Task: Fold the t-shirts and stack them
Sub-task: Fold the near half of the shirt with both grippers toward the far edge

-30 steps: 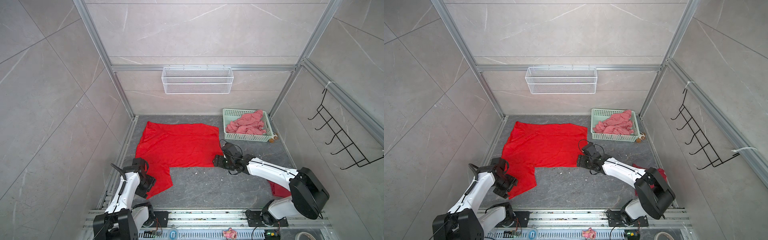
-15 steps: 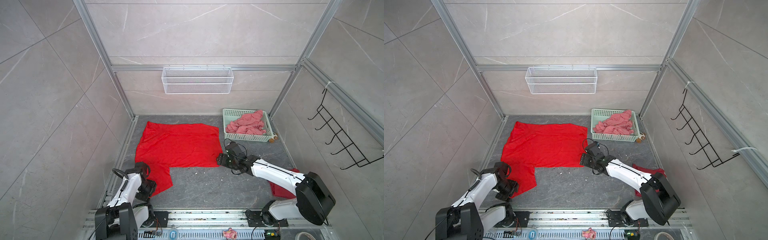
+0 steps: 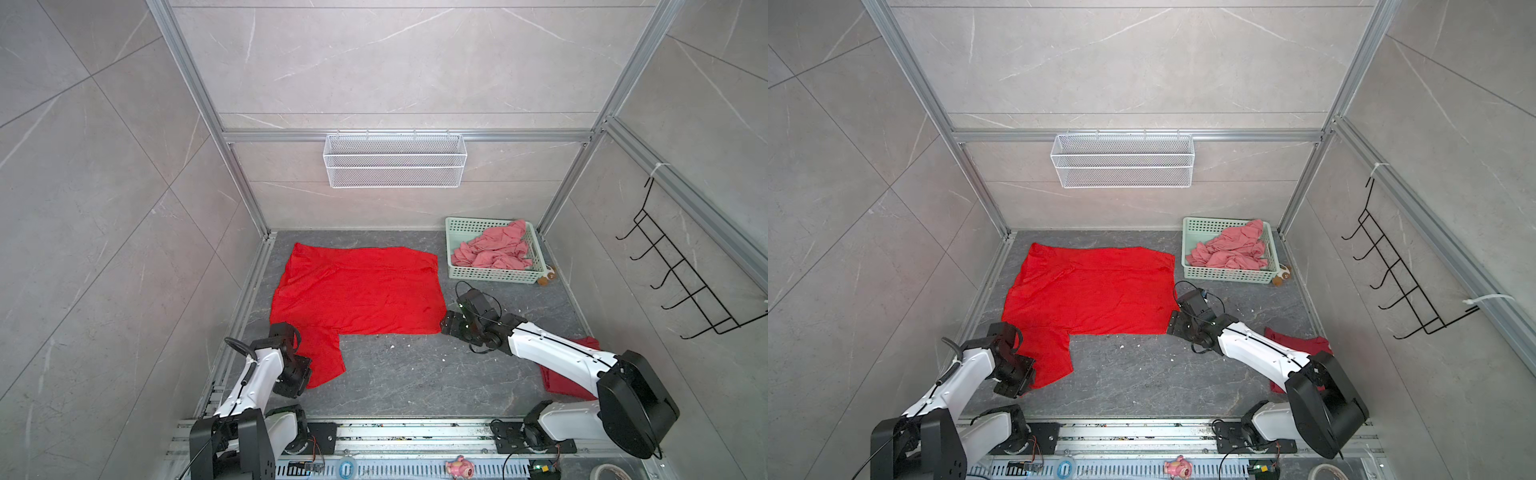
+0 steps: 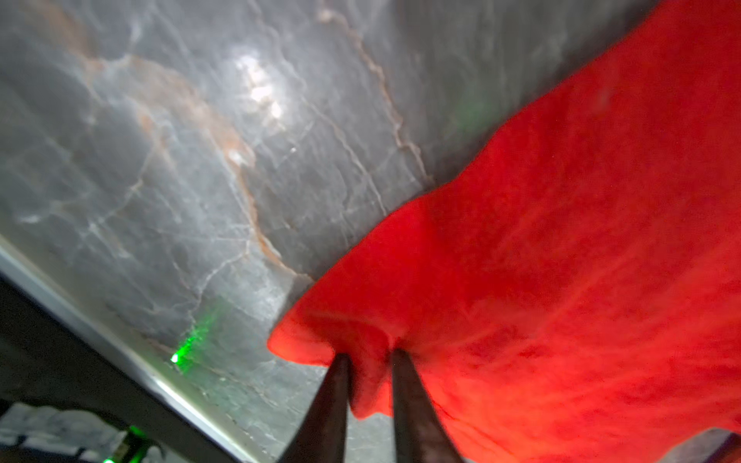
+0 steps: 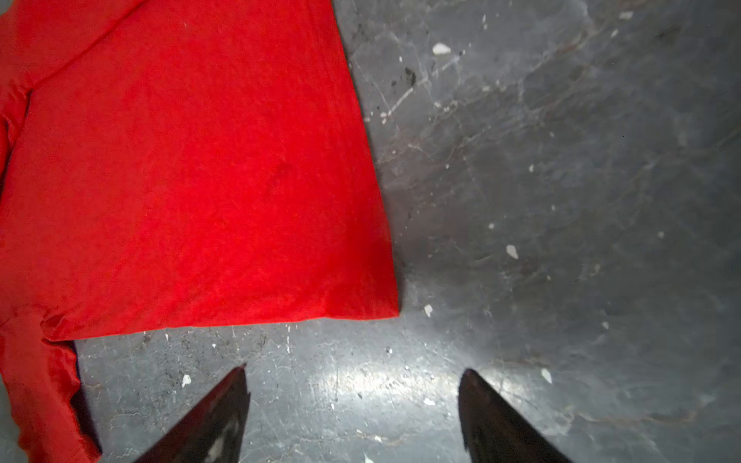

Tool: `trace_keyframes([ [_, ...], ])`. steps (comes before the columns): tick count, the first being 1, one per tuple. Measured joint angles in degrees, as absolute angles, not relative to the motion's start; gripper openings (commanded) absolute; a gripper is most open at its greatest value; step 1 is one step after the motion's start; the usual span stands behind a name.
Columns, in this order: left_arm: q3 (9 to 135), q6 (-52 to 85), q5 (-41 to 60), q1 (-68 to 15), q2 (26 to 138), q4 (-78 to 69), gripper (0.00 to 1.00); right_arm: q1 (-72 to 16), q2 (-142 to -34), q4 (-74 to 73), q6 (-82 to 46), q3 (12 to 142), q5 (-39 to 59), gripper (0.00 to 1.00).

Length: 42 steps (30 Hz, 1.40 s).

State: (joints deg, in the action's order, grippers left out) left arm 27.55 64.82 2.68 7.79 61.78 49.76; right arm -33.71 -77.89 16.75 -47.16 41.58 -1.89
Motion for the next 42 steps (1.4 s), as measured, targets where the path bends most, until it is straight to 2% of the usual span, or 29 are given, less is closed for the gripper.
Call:
trace_keyframes([
  [3, 27.29, 64.93, 2.20, 7.77, 61.06, 49.23, 0.00, -33.71, -78.02, 16.36, -48.60, 39.70, -0.89, 0.83],
  [9, 26.61, 64.73, 1.89, 7.68, 59.53, 48.82, 0.00, -33.67, -81.76, 12.19, -50.92, 38.81, -0.51, 0.80],
  [16, 25.78, 63.99, 1.56, 7.70, 57.60, 47.35, 0.00, -33.45, -88.73, 6.09, -53.15, 41.15, -0.12, 0.63],
  [18, 25.63, 63.72, 1.54, 7.70, 57.25, 46.81, 0.00, -33.45, -89.65, 4.95, -53.60, 41.39, -0.54, 0.50],
  [20, 25.39, 63.31, 1.52, 7.70, 56.90, 45.89, 0.00, -33.43, -90.80, 4.89, -54.08, 42.02, -0.95, 0.29],
  [22, 25.34, 62.96, 1.52, 7.70, 56.82, 45.23, 0.00, -33.45, -92.27, 5.39, -54.72, 43.09, -1.39, 0.15],
  [25, 25.36, 62.30, 1.32, 7.70, 56.69, 44.29, 0.00, -33.58, -93.65, 7.55, -54.94, 44.75, -2.46, 0.01],
  [33, 28.64, 60.14, -2.94, 7.70, 49.21, 47.55, 0.00, -35.51, -91.98, 17.10, -52.45, 46.76, -4.86, 0.00],
  [38, 33.98, 58.33, -4.99, 7.70, 42.94, 50.74, 0.00, -37.76, -87.02, 23.35, -50.33, 46.96, -5.21, 0.00],
  [42, 36.95, 57.19, -5.48, 7.70, 42.04, 50.59, 0.00, -38.02, -84.16, 27.24, -48.80, 49.95, -6.26, 0.00],
])
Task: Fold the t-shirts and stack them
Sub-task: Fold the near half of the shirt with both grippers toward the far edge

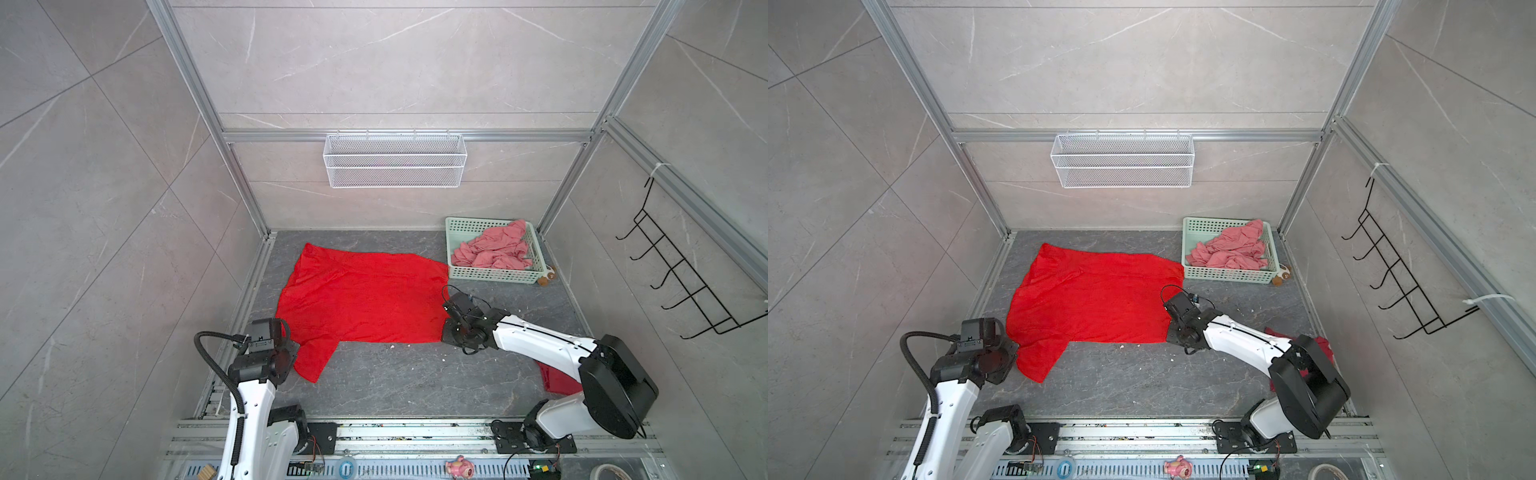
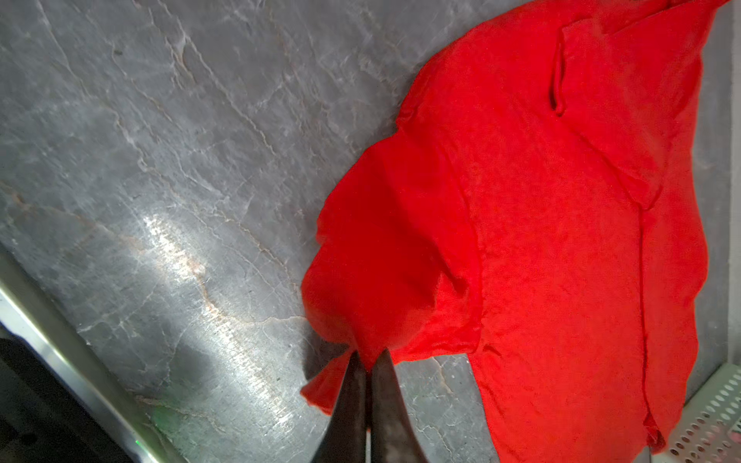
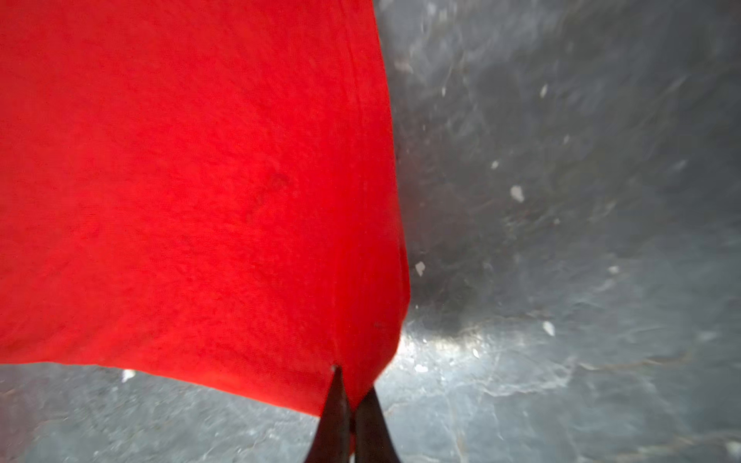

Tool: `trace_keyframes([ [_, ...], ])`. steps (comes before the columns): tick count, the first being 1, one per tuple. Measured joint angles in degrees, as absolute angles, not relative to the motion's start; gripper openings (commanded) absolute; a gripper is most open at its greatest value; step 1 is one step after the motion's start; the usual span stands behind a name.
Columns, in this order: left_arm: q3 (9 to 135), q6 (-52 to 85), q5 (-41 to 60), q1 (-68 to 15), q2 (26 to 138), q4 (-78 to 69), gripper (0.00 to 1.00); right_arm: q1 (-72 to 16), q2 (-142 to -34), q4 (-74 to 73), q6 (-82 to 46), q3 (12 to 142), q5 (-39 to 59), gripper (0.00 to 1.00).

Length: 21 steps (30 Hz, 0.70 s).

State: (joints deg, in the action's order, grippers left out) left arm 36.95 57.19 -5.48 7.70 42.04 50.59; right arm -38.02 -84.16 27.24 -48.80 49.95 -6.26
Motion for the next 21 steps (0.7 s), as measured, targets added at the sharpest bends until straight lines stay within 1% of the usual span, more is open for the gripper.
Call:
trace_keyframes([
  [4, 40.38, 55.18, -5.19, 7.70, 47.68, 45.41, 0.00, -38.02, -85.08, 27.68, -47.20, 56.14, -8.34, 0.00],
  [10, 52.07, 50.87, -2.11, 7.70, 64.97, 32.16, 0.00, -37.43, -90.67, 27.59, -45.54, 64.95, -11.68, 0.00],
  [15, 65.19, 47.31, 1.72, 7.68, 79.31, 23.64, 0.00, -34.17, -92.90, 27.62, -45.15, 66.41, -12.75, 0.00],
  [21, 75.42, 45.08, 5.50, 7.70, 92.44, 18.06, 0.00, -30.72, -99.20, 27.14, -43.79, 70.24, -12.69, 0.00],
])
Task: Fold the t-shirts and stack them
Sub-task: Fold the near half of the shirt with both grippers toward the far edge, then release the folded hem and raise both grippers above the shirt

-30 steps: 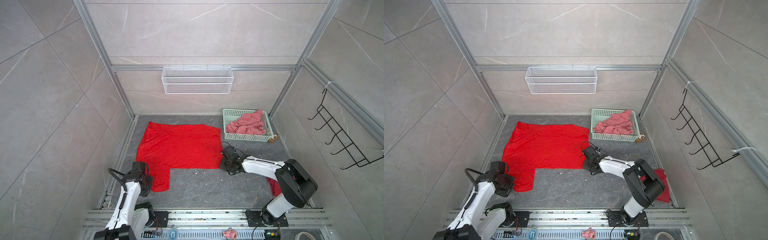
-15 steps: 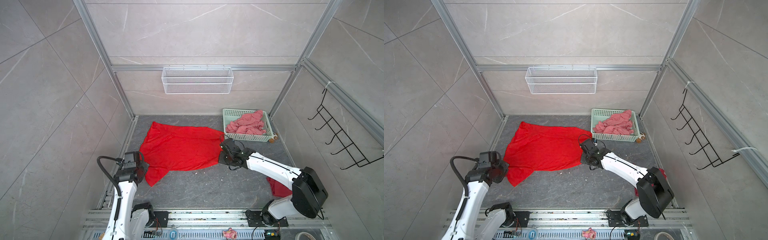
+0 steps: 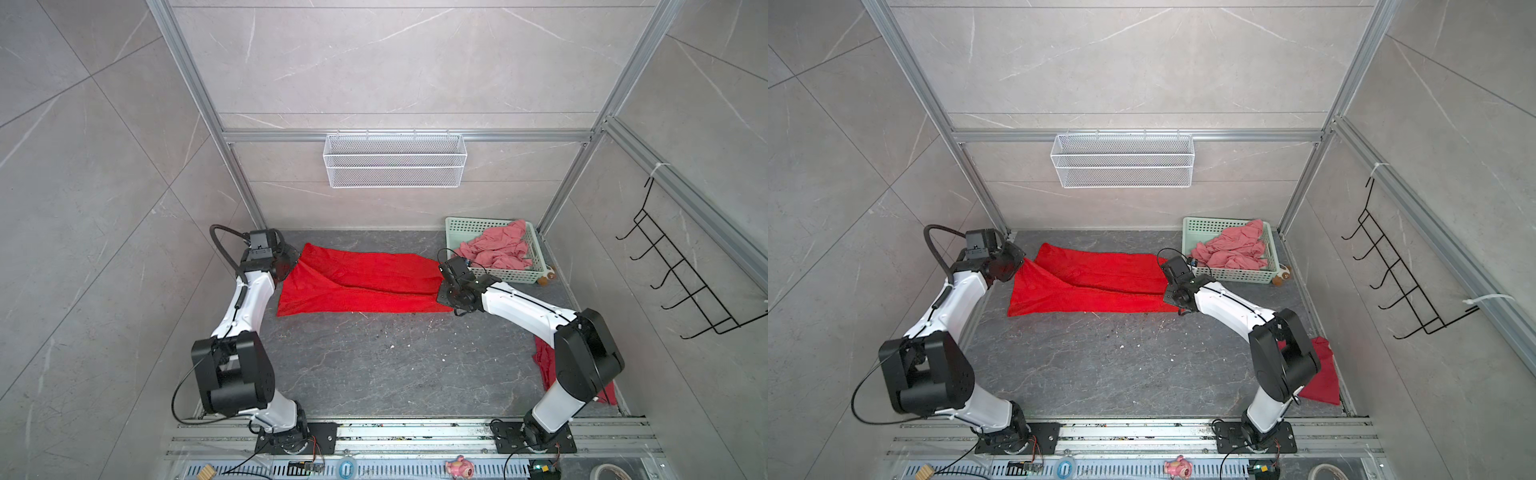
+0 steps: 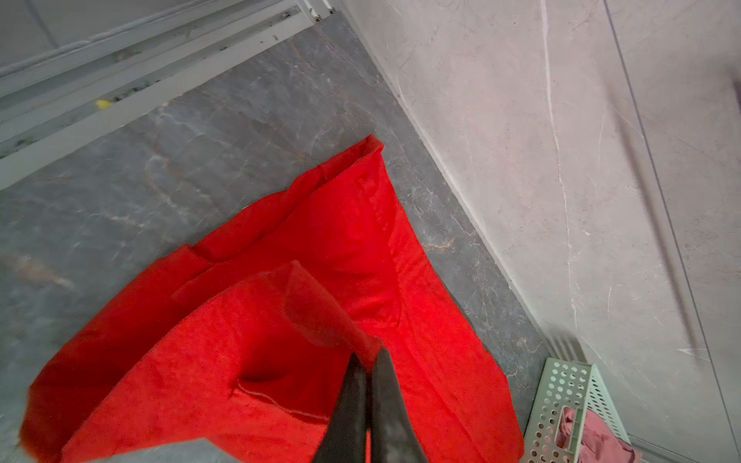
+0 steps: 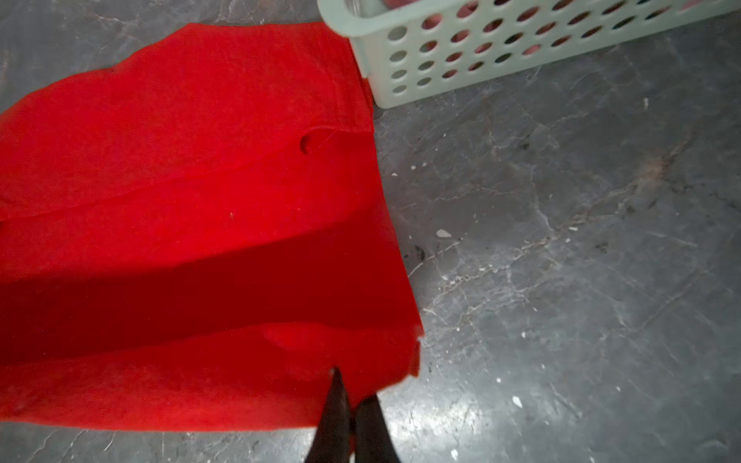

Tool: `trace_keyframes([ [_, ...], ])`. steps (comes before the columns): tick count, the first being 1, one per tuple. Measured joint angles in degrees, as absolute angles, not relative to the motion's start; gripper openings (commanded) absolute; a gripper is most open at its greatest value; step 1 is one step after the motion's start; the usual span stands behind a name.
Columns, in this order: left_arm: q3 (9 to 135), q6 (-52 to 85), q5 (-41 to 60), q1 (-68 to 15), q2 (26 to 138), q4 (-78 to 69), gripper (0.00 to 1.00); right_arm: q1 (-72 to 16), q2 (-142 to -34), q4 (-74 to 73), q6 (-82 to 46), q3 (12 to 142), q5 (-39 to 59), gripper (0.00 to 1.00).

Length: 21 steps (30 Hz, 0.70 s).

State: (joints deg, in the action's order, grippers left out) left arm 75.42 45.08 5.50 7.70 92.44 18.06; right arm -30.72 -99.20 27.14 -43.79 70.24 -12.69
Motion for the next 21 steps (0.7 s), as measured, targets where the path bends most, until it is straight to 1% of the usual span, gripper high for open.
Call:
trace_keyframes([
  [4, 80.86, 44.82, 8.19, 7.68, 100.86, 15.99, 0.00, -29.56, -104.55, 26.89, -42.54, 74.81, -12.67, 0.00],
  [7, 83.61, 44.47, 9.34, 7.66, 105.19, 15.40, 0.00, -28.58, -107.53, 26.79, -42.13, 77.69, -12.62, 0.00],
  [16, 89.06, 42.61, 10.98, 7.64, 111.02, 14.79, 0.00, -27.03, -113.49, 27.29, -41.76, 84.79, -12.49, 0.00],
  [18, 90.45, 42.00, 11.16, 7.64, 112.01, 14.68, 0.00, -27.03, -114.34, 27.62, -41.80, 85.49, -12.71, 0.08],
  [19, 91.15, 41.74, 11.20, 7.64, 112.60, 14.59, 0.00, -27.03, -114.54, 27.70, -41.93, 85.52, -12.86, 0.18],
  [20, 91.92, 41.43, 11.33, 7.64, 113.23, 14.55, 0.01, -27.03, -114.67, 28.12, -41.82, 85.52, -13.15, 0.31],
  [21, 92.62, 41.08, 11.60, 7.64, 113.80, 14.63, 0.09, -27.03, -114.76, 28.42, -42.11, 85.52, -13.50, 0.35],
])
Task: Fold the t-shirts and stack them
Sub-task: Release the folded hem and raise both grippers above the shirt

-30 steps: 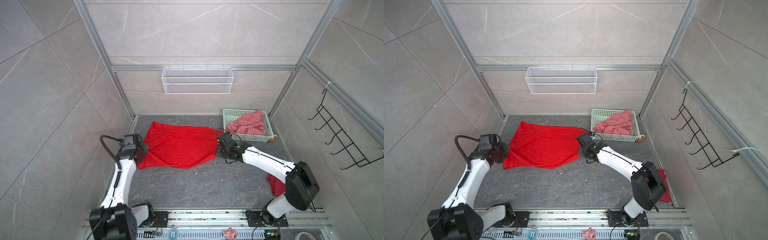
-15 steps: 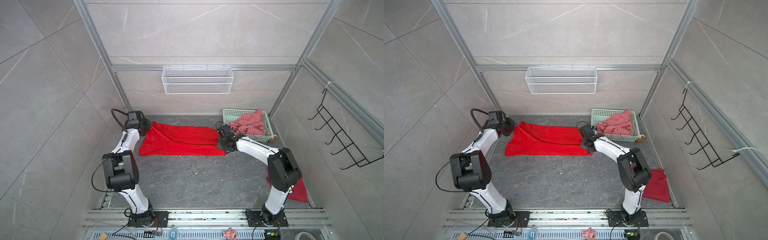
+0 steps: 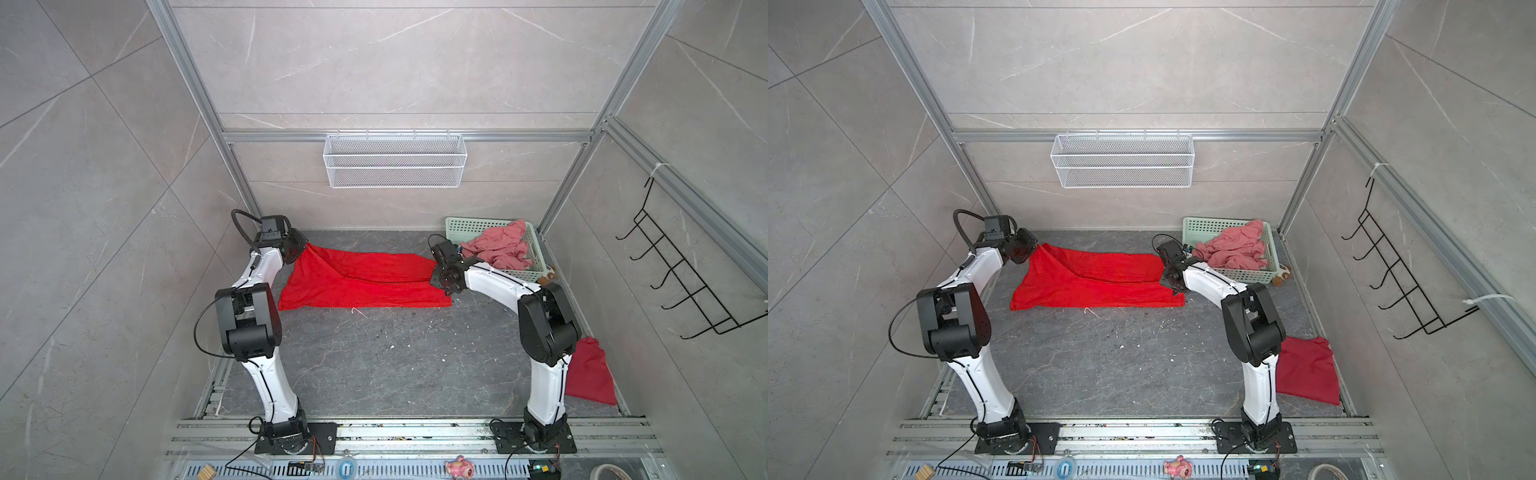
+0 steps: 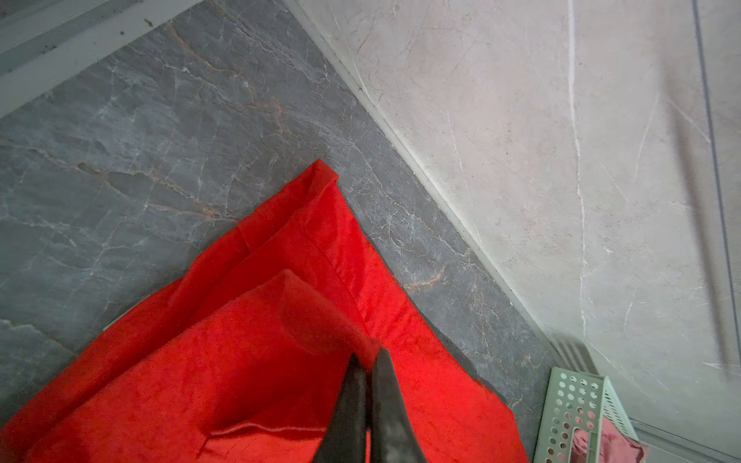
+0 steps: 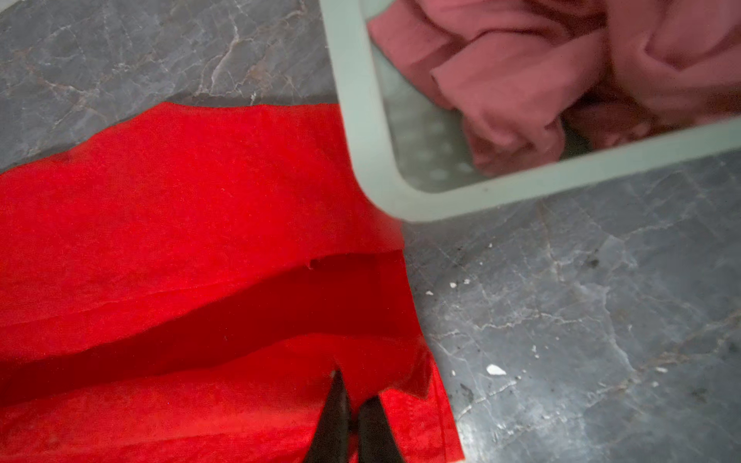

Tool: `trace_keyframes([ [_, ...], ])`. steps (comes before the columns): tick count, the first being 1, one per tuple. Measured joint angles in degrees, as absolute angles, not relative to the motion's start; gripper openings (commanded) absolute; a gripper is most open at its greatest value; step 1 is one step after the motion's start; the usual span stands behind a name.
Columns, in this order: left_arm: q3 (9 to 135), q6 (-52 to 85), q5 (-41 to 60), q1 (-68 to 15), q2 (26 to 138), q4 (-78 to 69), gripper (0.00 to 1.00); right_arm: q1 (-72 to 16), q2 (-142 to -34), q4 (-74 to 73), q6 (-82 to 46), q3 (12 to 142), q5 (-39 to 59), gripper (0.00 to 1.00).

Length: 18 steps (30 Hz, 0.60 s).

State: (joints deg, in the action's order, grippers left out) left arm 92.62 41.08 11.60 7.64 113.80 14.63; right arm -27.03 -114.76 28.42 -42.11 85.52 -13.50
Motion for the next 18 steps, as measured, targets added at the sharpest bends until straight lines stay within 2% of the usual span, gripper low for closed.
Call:
trace_keyframes([
  [2, 94.13, 39.94, 12.38, 7.66, 114.89, 14.98, 0.36, -27.03, -114.76, 29.15, -42.11, 85.52, -14.41, 0.40],
  [5, 96.23, 38.20, 12.75, 7.64, 115.57, 15.68, 0.51, -27.03, -114.04, 29.08, -41.87, 85.27, -15.49, 0.46],
  [8, 96.97, 36.34, 12.40, 7.64, 115.18, 16.58, 0.58, -27.51, -111.15, 28.88, -40.77, 84.64, -16.21, 0.48],
  [12, 93.06, 35.94, 11.66, 7.33, 112.16, 17.91, 0.60, -30.57, -108.40, 27.97, -38.87, 87.05, -16.51, 0.48],
  [18, 83.74, 35.99, 8.82, 4.60, 108.51, 20.27, 0.61, -35.83, -115.00, 25.32, -36.10, 99.15, -12.99, 0.48],
])
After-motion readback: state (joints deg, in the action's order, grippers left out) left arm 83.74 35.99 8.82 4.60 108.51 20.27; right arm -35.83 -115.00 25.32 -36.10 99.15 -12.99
